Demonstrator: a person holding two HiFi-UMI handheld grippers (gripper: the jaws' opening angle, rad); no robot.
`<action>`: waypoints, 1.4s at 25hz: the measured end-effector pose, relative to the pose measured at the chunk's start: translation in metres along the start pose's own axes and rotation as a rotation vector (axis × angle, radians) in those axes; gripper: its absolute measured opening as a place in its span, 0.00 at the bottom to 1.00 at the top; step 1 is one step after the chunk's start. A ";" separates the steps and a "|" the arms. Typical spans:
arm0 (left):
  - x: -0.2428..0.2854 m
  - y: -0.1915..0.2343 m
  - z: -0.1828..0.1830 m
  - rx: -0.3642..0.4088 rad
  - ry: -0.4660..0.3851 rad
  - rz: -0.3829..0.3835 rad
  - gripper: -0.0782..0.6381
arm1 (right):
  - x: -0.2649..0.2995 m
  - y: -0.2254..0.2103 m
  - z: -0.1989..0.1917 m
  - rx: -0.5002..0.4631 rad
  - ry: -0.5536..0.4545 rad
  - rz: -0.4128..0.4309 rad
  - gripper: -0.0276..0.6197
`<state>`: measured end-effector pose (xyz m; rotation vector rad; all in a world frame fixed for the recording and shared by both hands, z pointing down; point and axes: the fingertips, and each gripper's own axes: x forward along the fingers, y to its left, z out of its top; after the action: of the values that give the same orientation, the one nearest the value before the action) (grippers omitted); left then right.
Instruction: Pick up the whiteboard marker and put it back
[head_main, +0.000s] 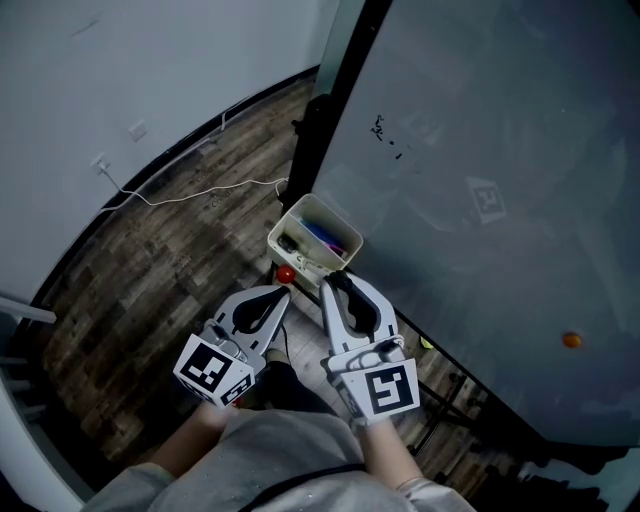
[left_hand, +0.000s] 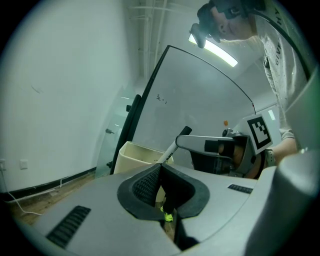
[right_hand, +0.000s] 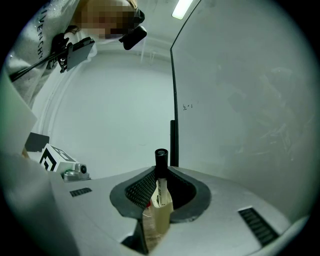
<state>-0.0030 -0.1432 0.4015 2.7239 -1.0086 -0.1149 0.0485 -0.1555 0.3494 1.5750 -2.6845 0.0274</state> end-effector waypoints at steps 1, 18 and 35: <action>-0.001 -0.001 0.001 0.001 -0.003 -0.001 0.12 | -0.001 0.000 0.002 -0.002 -0.002 0.000 0.16; -0.003 -0.011 0.016 0.018 -0.049 -0.025 0.12 | -0.010 0.006 0.029 -0.034 -0.051 0.013 0.16; -0.008 -0.017 0.021 0.034 -0.057 -0.007 0.12 | -0.016 0.014 0.048 -0.038 -0.103 0.044 0.16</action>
<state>-0.0013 -0.1297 0.3774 2.7698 -1.0259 -0.1793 0.0435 -0.1357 0.3011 1.5487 -2.7787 -0.1056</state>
